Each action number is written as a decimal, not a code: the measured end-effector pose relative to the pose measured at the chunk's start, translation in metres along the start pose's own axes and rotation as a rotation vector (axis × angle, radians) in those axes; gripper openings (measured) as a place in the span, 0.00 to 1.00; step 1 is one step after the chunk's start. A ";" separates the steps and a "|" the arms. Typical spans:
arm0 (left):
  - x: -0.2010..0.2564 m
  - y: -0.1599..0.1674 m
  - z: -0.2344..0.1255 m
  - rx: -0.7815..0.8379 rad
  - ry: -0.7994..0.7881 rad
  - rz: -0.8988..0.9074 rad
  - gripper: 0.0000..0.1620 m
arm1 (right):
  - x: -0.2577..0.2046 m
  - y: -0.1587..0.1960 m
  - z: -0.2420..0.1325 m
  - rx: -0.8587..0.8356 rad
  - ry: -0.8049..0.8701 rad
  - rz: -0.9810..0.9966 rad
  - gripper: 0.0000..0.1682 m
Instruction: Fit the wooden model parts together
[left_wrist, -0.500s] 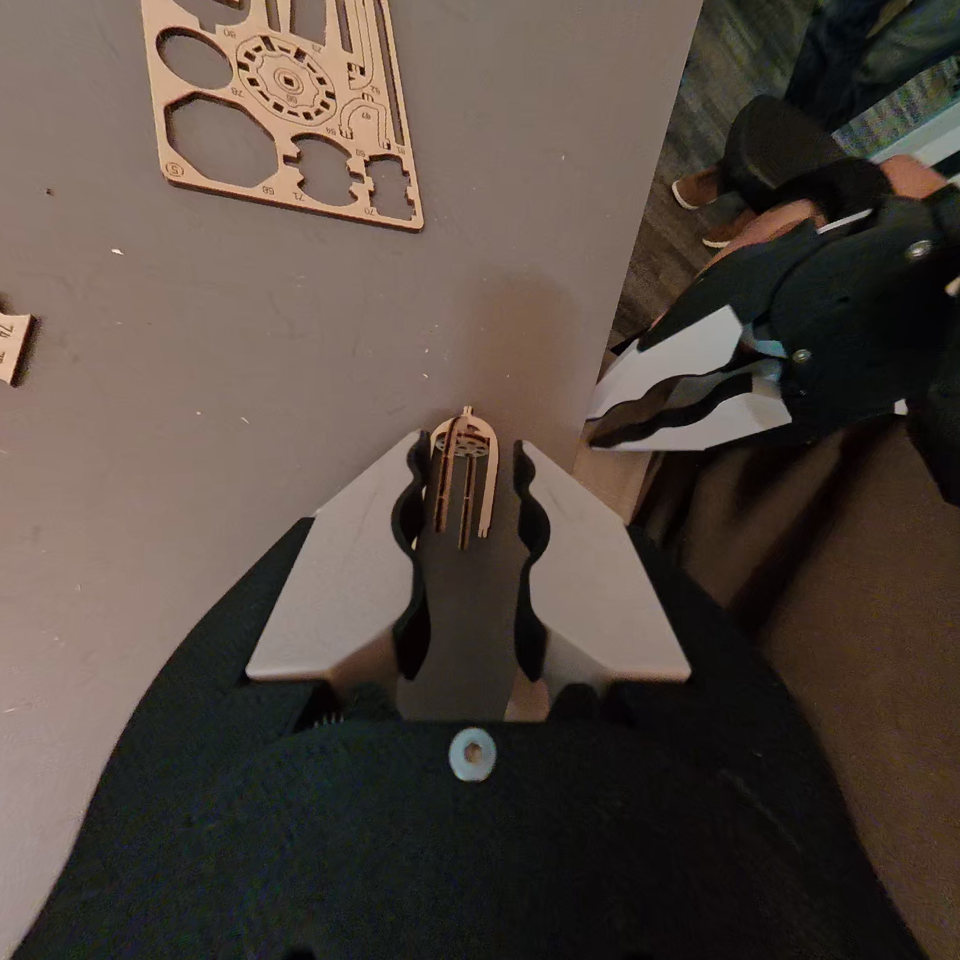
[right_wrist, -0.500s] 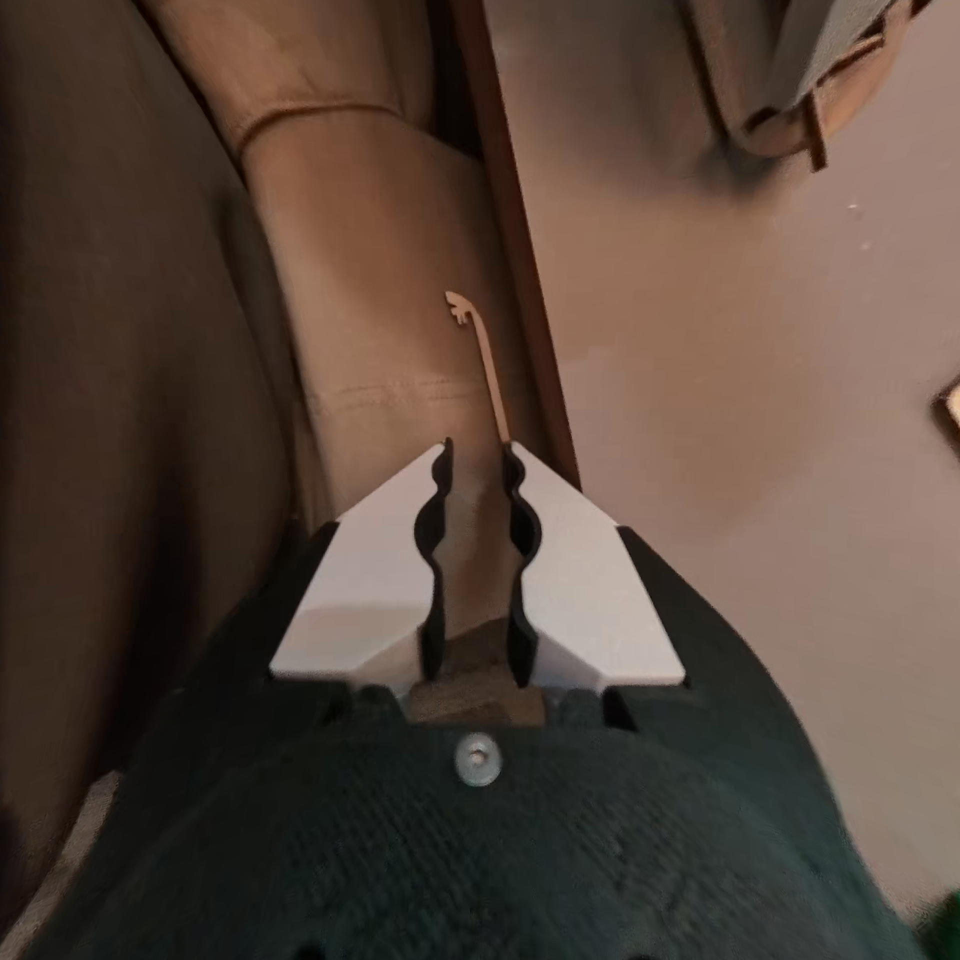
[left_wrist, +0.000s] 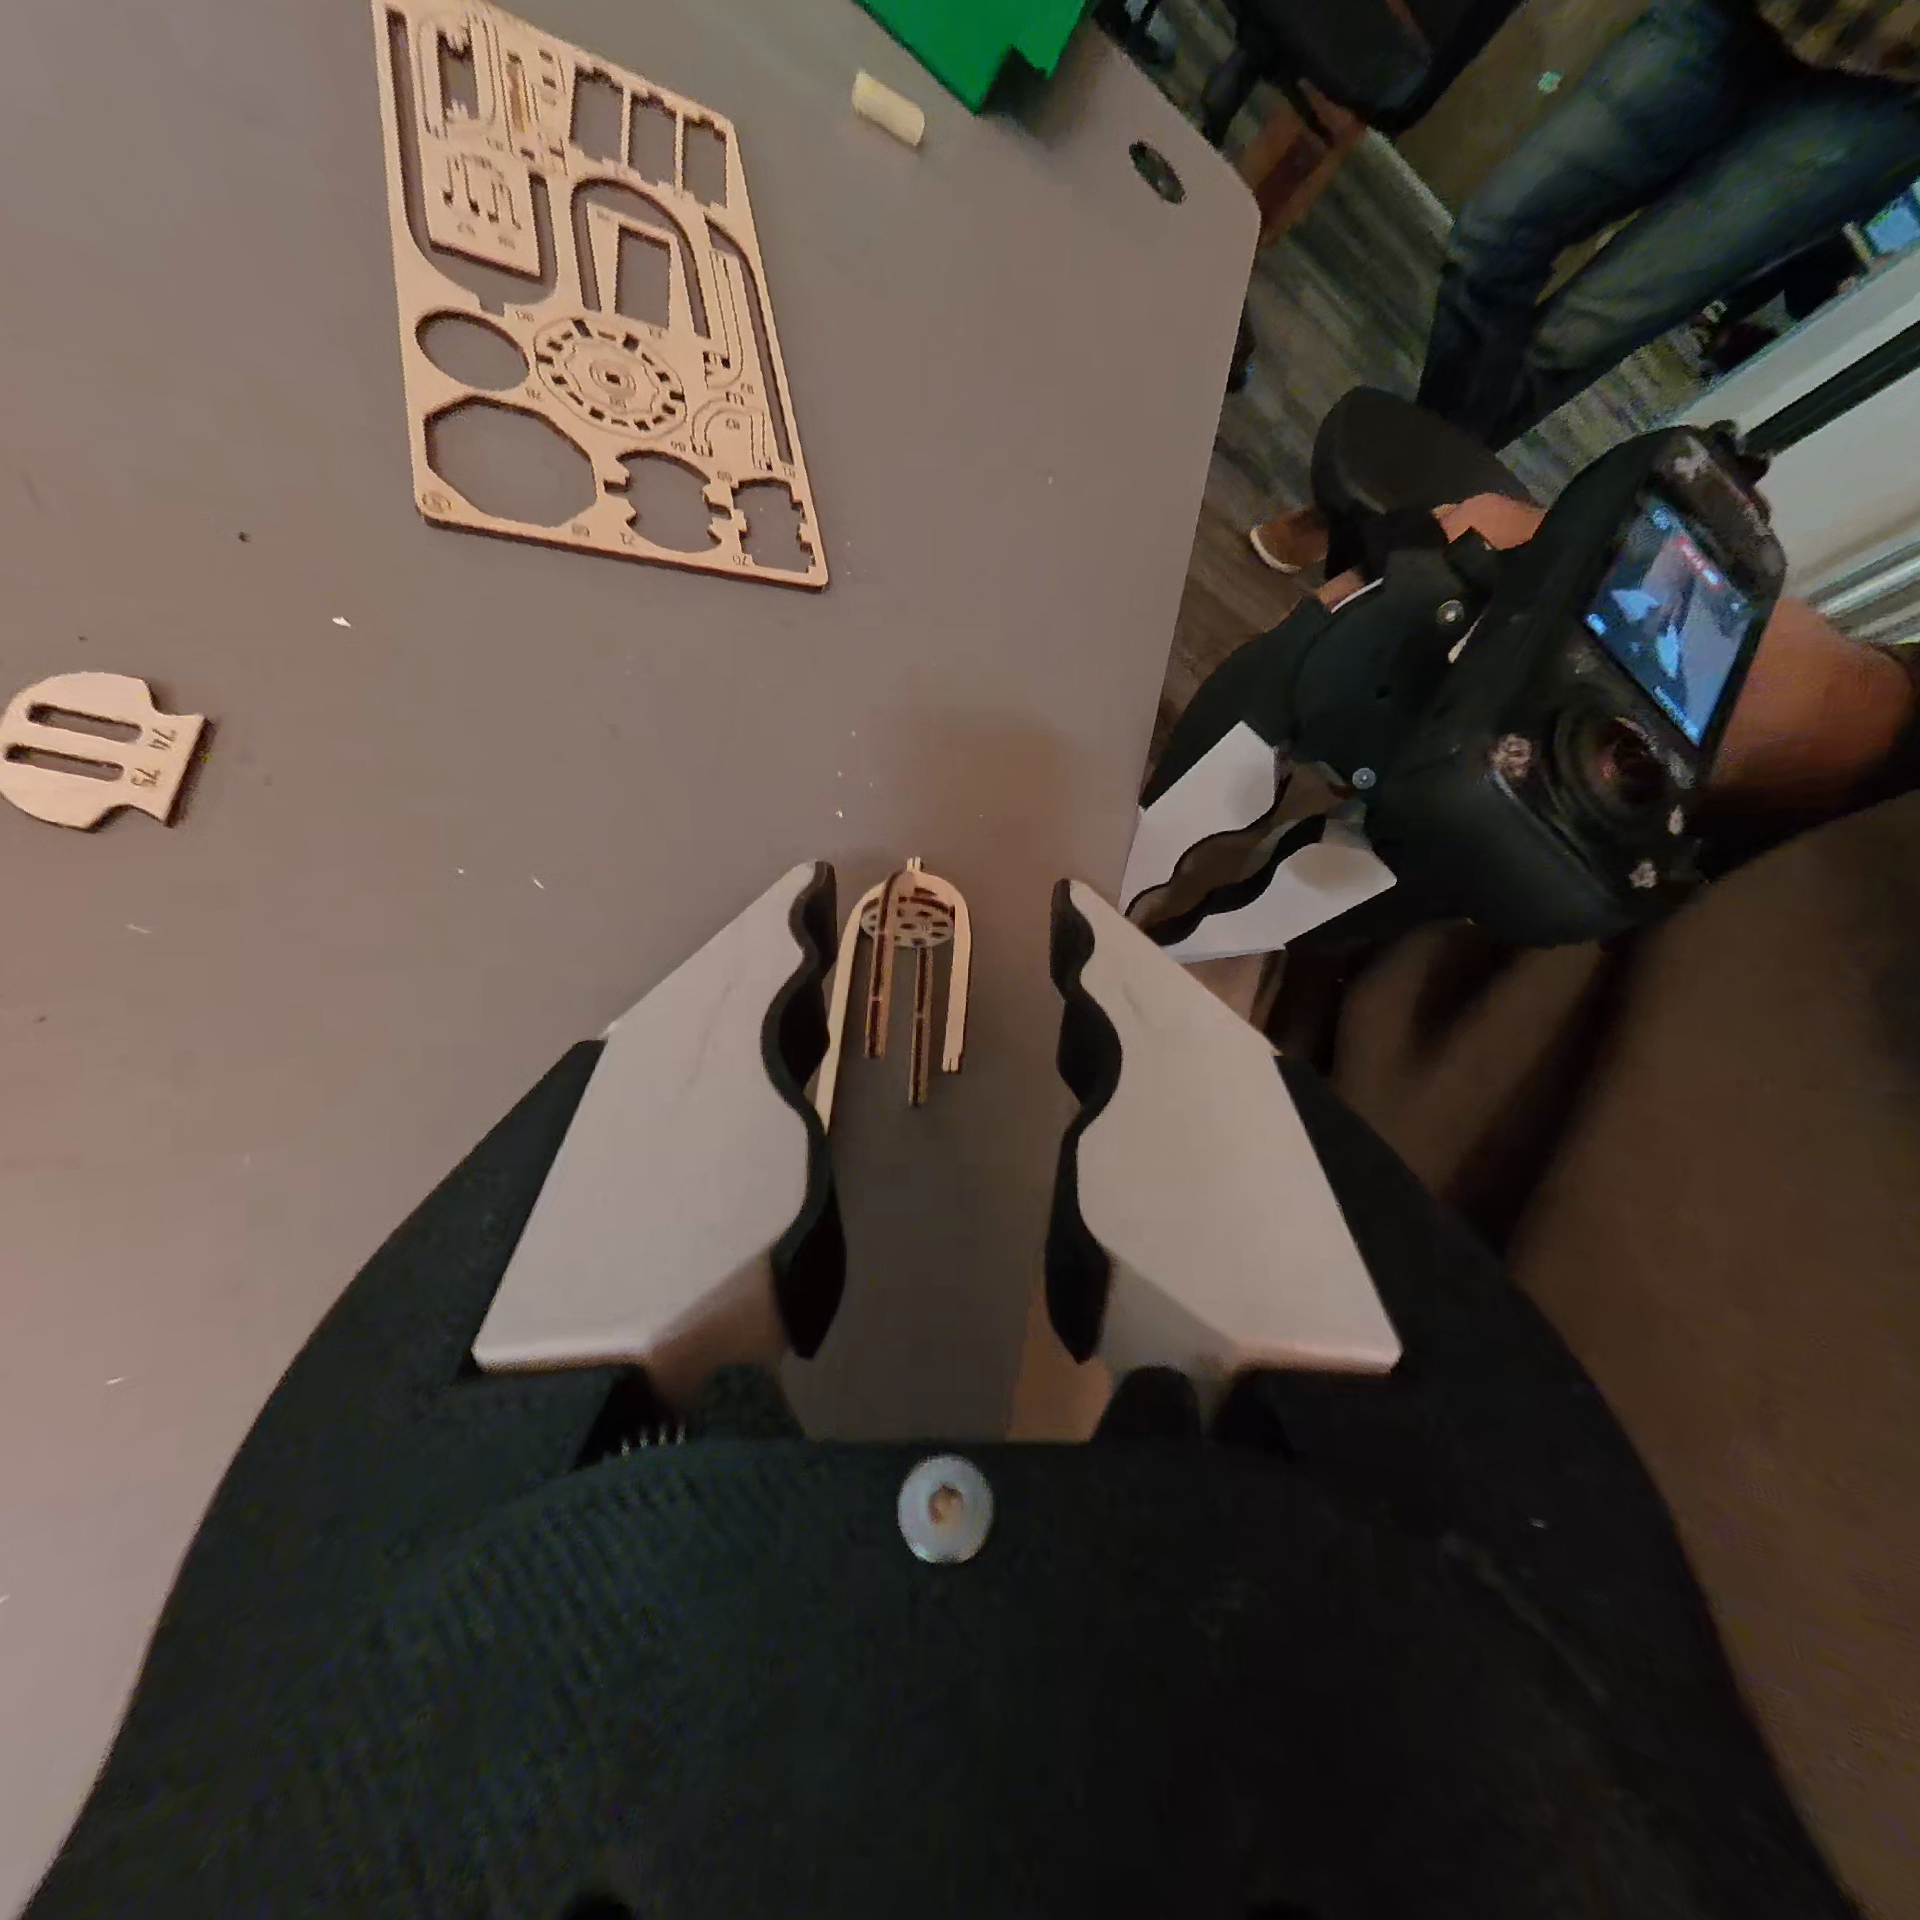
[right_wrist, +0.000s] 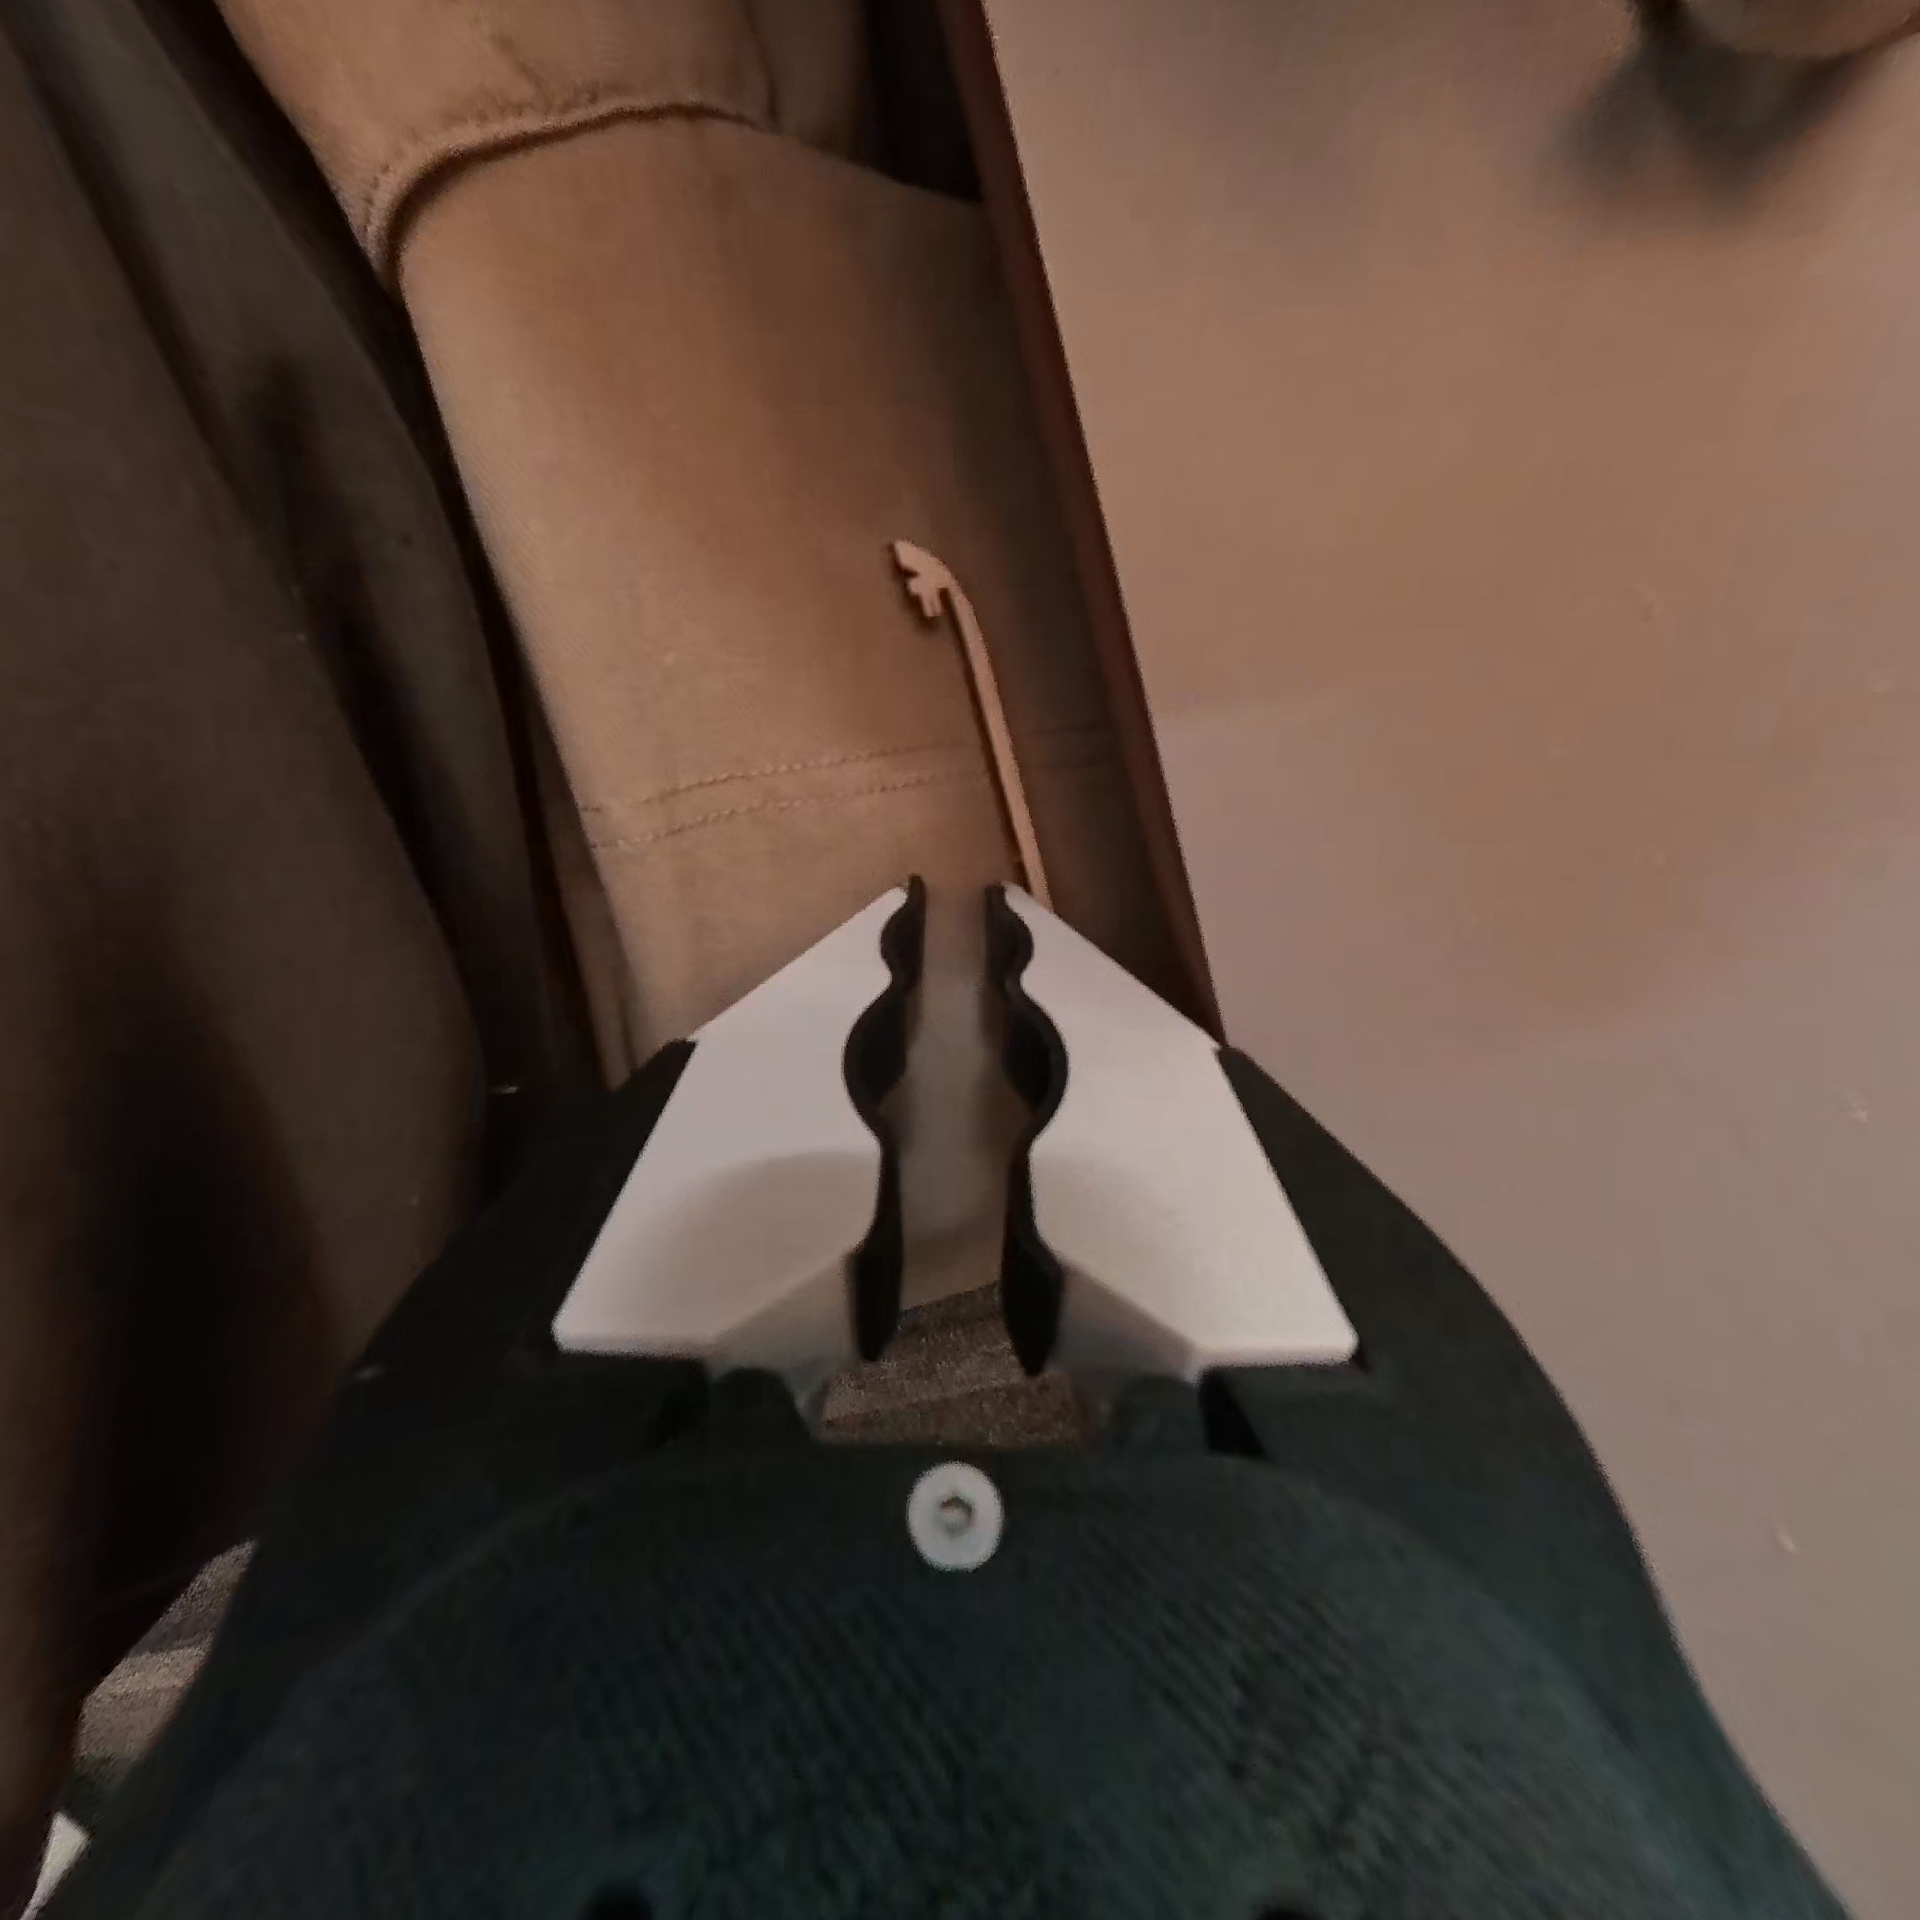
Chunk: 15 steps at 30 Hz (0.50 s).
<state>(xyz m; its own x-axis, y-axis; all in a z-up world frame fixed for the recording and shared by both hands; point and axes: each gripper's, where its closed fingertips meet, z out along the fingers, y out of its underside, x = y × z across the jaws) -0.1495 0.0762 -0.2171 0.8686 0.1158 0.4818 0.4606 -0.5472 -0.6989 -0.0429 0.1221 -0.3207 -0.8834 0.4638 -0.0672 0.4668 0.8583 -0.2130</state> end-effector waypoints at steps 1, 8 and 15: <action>0.001 -0.003 -0.002 0.017 0.001 0.008 0.25 | 0.000 -0.001 -0.002 0.006 0.002 -0.002 0.06; 0.002 -0.012 -0.007 0.081 0.000 0.023 0.25 | 0.003 -0.020 -0.020 0.103 0.103 -0.078 0.12; 0.007 -0.011 -0.009 0.101 -0.004 0.031 0.25 | 0.008 -0.008 -0.002 0.019 0.159 -0.119 0.11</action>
<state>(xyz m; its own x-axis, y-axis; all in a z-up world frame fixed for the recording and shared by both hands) -0.1501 0.0760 -0.2012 0.8834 0.1034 0.4571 0.4493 -0.4645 -0.7631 -0.0535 0.1188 -0.3177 -0.9139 0.3895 0.1145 0.3572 0.9055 -0.2291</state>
